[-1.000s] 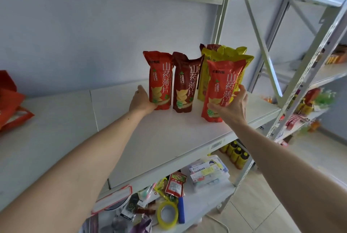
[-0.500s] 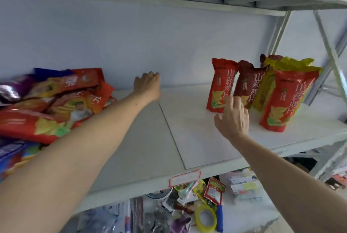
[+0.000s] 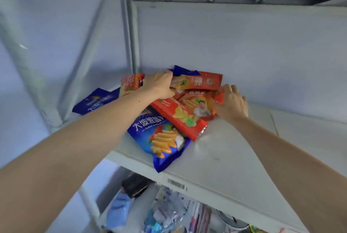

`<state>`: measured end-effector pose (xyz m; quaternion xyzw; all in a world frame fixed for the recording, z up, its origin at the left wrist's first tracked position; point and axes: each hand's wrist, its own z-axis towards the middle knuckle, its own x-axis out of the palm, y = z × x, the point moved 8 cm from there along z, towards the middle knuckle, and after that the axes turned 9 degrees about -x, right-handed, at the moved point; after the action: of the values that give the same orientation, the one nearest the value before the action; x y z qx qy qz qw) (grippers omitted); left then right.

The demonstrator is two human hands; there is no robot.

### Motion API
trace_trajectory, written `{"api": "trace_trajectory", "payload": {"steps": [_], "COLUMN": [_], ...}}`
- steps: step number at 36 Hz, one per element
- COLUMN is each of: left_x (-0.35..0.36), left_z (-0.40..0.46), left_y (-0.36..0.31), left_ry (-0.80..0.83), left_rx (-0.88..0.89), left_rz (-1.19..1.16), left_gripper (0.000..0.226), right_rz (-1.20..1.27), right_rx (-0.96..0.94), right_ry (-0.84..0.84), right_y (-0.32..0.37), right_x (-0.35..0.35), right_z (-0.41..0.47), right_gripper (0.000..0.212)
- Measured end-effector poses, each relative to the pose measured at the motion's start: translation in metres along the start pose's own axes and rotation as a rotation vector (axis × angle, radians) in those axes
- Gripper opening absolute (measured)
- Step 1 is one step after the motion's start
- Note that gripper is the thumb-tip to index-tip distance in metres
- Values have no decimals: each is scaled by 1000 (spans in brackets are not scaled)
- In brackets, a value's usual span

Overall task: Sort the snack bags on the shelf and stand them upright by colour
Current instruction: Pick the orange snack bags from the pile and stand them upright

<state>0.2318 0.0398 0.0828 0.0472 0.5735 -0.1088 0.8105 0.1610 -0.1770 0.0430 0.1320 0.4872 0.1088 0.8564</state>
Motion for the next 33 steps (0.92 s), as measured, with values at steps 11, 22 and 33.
{"api": "trace_trajectory", "payload": {"steps": [11,22,33], "left_x": [37,54,-7], "left_z": [-3,-9,13], "left_y": [139,140,83], "left_ry": [164,221,-74], "left_rx": [-428,-643,-570], "left_rz": [-153,-485,-589], "left_gripper": [74,94,110], "right_rz": [118,386,582], "right_rx": [-193,-87,86], "right_ry": [717,713,565], "right_y": [100,91,31], "right_x": [93,90,35], "right_z": [11,16,26], "right_gripper": [101,93,57]}}
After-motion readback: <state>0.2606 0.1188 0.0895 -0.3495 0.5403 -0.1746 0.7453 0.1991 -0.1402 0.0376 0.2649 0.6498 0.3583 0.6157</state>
